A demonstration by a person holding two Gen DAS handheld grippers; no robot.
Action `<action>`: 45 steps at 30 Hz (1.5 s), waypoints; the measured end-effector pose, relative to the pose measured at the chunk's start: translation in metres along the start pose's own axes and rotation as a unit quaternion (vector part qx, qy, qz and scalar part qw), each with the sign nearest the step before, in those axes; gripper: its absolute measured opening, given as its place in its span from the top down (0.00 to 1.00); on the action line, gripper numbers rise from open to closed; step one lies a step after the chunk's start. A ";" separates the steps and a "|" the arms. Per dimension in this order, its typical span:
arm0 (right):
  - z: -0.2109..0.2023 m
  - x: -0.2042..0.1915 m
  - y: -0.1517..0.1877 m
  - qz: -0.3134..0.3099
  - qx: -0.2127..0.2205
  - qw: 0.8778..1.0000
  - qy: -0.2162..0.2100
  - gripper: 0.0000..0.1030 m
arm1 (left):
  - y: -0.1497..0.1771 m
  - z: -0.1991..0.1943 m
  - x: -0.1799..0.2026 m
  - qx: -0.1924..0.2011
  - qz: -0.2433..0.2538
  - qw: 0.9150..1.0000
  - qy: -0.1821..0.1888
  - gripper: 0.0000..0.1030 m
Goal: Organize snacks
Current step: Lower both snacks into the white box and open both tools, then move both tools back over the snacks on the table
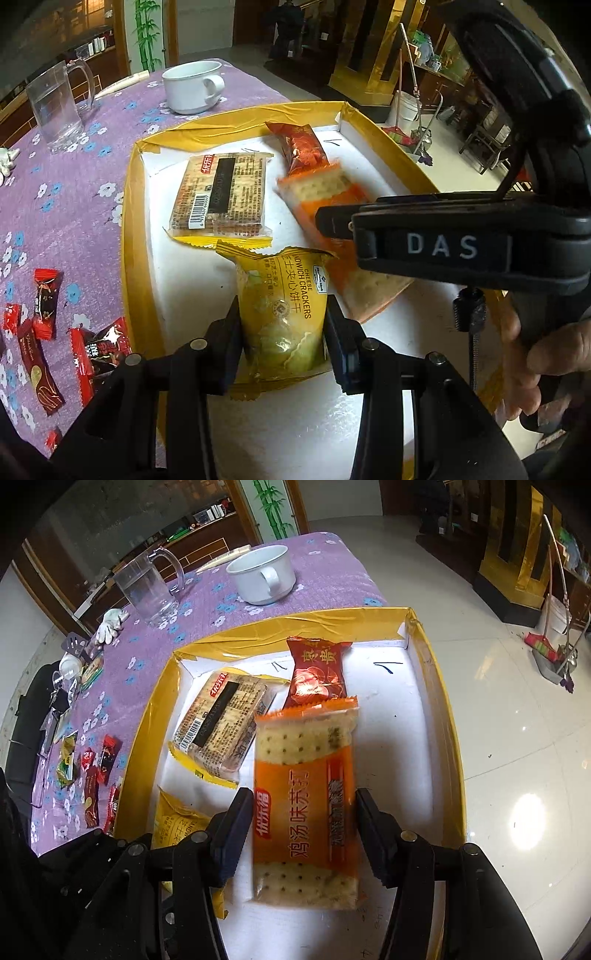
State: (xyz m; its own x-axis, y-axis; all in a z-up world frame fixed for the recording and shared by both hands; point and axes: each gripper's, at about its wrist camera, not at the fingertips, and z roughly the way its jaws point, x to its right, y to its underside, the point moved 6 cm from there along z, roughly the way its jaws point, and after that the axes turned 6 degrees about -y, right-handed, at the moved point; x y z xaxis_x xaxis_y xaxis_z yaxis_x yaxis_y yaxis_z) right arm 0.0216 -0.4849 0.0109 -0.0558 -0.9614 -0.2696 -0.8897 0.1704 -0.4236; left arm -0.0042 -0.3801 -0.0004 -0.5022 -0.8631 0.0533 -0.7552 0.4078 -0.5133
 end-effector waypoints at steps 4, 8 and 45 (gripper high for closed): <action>-0.009 -0.001 0.000 0.000 0.008 1.000 0.001 0.44 | 0.000 -0.001 0.000 -0.003 -0.002 1.000 0.002 0.63; -0.024 -0.003 0.003 0.003 0.021 1.000 0.002 0.40 | 0.001 -0.012 -0.001 0.009 -0.006 1.000 0.009 0.63; -0.016 -0.243 0.084 -0.098 -0.004 0.992 -0.082 0.36 | 0.148 -0.136 -0.241 0.062 -0.220 0.968 -0.100 0.56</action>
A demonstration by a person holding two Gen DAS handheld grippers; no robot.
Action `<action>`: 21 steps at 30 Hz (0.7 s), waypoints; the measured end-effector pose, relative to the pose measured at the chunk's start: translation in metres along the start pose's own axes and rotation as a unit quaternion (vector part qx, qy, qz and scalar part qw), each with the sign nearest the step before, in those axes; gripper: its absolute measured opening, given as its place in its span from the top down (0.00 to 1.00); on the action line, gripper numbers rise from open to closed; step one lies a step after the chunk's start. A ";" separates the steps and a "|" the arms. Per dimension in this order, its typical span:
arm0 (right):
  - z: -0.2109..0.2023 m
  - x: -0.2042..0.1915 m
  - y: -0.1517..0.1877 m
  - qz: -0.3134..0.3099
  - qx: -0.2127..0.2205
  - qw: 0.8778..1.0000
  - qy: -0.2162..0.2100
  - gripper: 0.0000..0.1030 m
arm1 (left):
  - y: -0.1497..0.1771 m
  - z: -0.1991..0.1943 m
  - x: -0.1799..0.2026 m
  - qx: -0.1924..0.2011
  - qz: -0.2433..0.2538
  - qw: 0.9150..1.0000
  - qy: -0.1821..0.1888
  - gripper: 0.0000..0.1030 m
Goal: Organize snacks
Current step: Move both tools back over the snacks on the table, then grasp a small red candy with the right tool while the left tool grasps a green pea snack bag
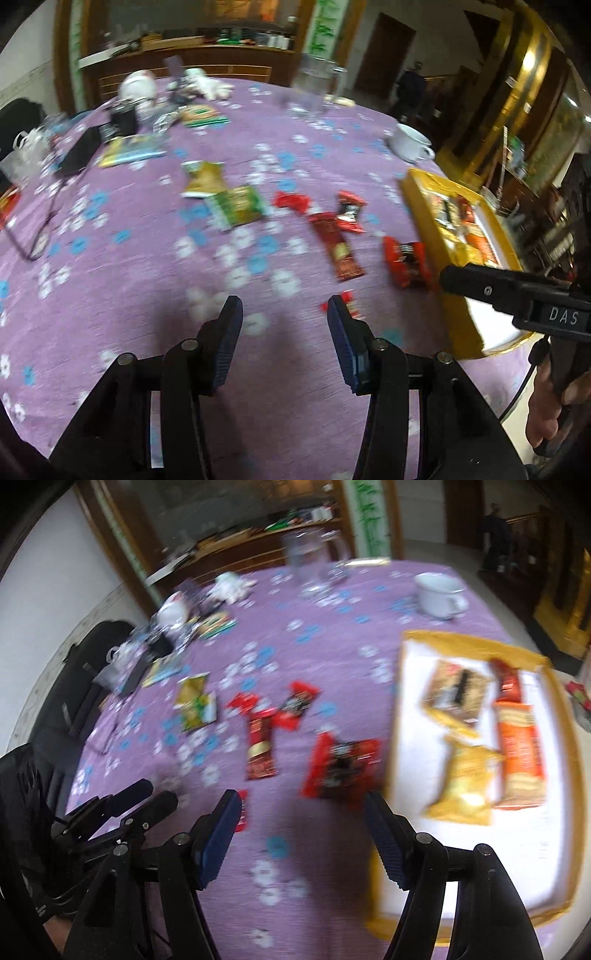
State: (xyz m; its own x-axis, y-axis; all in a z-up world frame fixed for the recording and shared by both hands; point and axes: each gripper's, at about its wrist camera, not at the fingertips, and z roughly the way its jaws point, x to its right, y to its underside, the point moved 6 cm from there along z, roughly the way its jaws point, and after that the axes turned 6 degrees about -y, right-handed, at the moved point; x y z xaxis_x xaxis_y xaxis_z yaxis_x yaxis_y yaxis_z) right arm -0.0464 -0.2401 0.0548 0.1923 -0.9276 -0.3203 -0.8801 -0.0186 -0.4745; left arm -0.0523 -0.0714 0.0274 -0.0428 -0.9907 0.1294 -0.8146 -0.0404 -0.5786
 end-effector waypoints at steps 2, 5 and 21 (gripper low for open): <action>0.015 -0.014 0.005 -0.001 -0.017 1.000 -0.023 0.45 | 0.003 -0.002 -0.019 -0.001 -0.012 1.000 -0.009 0.56; 0.036 -0.031 0.011 0.002 -0.038 0.998 -0.043 0.47 | 0.009 -0.005 -0.038 -0.005 -0.024 1.000 -0.017 0.56; 0.100 -0.040 0.022 -0.028 -0.098 0.995 0.001 0.84 | 0.001 -0.008 -0.069 -0.010 0.001 1.000 -0.010 0.55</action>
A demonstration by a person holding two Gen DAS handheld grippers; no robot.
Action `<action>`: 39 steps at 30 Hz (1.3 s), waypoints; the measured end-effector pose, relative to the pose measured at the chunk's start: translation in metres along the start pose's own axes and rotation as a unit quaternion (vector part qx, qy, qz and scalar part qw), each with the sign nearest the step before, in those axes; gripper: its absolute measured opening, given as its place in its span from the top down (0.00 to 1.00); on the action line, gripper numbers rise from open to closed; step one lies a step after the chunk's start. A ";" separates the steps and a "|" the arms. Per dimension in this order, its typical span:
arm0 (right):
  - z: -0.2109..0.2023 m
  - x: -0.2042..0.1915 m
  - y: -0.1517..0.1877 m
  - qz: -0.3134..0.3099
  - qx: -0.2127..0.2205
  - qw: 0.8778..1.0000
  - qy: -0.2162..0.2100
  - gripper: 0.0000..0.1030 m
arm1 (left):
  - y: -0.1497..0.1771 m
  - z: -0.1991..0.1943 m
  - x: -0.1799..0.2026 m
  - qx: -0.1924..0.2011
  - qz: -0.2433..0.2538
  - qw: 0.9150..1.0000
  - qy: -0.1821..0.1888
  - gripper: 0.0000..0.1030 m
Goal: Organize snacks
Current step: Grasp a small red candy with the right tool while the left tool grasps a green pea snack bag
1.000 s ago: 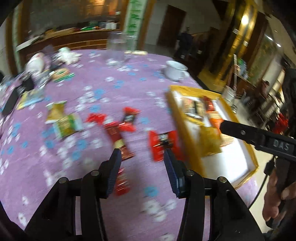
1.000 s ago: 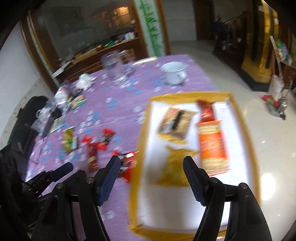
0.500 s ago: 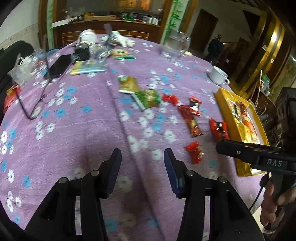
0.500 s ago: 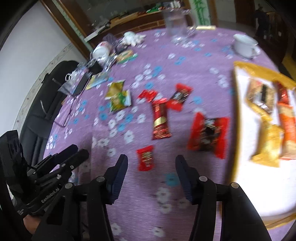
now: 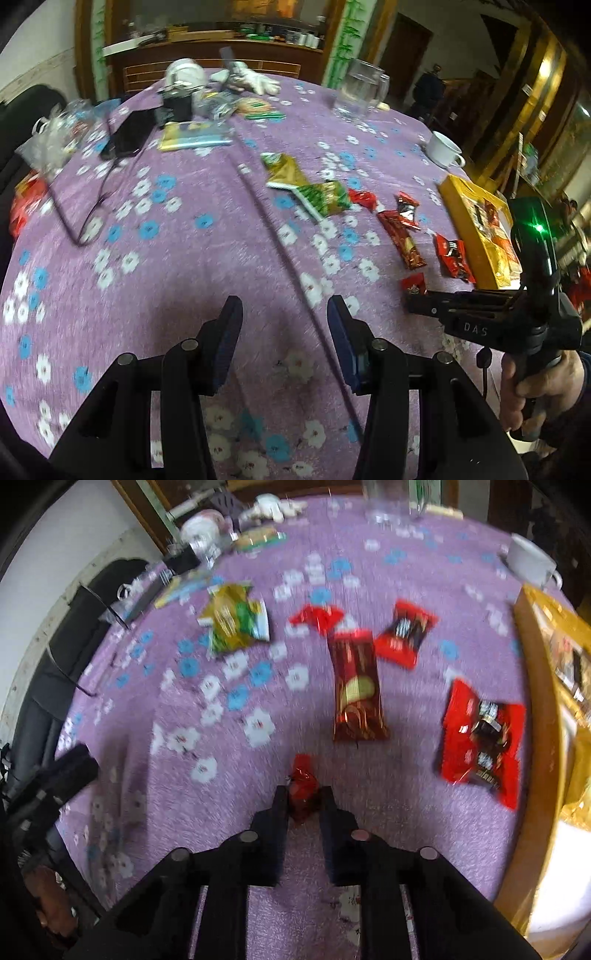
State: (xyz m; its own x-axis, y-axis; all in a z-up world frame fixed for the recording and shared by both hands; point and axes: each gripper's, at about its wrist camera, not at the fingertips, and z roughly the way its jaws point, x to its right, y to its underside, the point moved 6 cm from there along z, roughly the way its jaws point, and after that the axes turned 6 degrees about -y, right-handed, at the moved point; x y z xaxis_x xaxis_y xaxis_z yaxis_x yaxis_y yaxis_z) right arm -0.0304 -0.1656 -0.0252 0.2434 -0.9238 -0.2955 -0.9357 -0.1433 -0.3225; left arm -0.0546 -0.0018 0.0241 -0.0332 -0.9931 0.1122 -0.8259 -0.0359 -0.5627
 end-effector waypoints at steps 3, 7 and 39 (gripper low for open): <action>-0.001 0.002 0.002 -0.003 0.000 1.000 -0.001 0.85 | -0.014 0.007 0.010 0.001 0.026 1.000 0.014 0.56; -0.009 0.007 0.009 0.001 0.007 1.000 -0.008 0.86 | -0.041 0.026 0.025 -0.004 0.069 0.997 0.022 0.56; -0.075 0.034 0.041 0.045 0.064 0.997 -0.011 0.86 | -0.006 0.076 0.074 -0.076 0.126 0.980 0.137 0.59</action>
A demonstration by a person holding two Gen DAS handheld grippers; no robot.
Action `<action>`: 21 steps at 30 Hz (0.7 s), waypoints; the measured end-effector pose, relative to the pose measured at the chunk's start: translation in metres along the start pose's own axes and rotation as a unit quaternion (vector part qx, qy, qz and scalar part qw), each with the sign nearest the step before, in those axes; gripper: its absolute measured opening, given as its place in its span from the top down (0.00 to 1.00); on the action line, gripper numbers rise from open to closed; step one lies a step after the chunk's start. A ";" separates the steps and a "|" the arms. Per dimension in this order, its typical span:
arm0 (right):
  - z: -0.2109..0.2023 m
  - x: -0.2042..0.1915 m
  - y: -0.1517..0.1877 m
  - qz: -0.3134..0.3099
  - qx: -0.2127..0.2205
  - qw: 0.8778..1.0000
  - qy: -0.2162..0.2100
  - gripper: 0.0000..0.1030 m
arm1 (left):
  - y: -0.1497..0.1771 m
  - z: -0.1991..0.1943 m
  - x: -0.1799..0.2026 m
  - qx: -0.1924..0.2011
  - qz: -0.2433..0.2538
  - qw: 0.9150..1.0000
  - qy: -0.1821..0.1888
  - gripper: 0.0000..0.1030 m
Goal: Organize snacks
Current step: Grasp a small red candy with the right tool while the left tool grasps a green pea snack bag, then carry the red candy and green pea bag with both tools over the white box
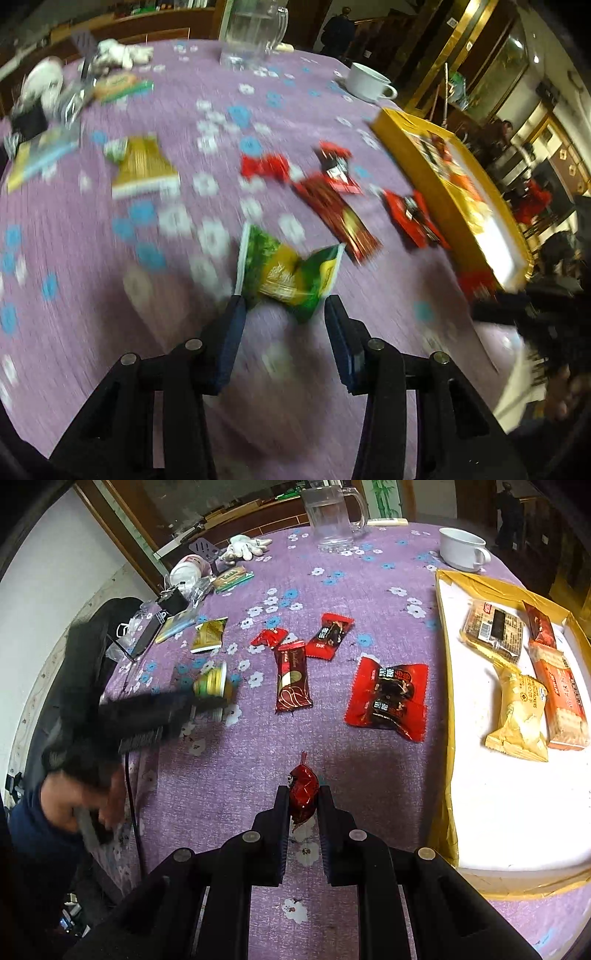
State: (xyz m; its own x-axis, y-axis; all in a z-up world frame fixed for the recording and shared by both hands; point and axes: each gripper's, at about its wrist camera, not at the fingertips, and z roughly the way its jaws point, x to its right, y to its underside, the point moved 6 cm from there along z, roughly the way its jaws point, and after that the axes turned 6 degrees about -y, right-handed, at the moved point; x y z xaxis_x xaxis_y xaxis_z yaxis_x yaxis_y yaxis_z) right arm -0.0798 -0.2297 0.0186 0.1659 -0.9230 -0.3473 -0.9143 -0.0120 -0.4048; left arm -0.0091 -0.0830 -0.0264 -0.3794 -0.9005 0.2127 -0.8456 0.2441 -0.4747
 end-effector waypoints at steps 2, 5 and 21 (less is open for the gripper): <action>-0.002 0.002 0.000 0.005 0.003 1.000 0.000 0.86 | 0.012 -0.006 0.002 0.000 0.004 1.000 0.000 0.59; -0.004 0.005 0.000 0.015 0.007 1.000 0.000 0.86 | 0.015 -0.014 0.003 0.012 0.012 1.000 -0.022 0.59; -0.018 0.013 0.012 0.034 0.009 0.999 0.024 0.86 | -0.028 0.019 0.008 0.020 0.029 0.997 -0.068 0.62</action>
State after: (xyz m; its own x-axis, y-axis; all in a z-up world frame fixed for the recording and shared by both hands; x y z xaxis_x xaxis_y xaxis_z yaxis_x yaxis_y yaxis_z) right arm -0.0947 -0.2487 0.0243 0.0858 -0.9389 -0.3334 -0.9160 0.0573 -0.3971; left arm 0.0185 -0.1041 -0.0279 -0.3697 -0.9267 0.0676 -0.8077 0.2845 -0.5164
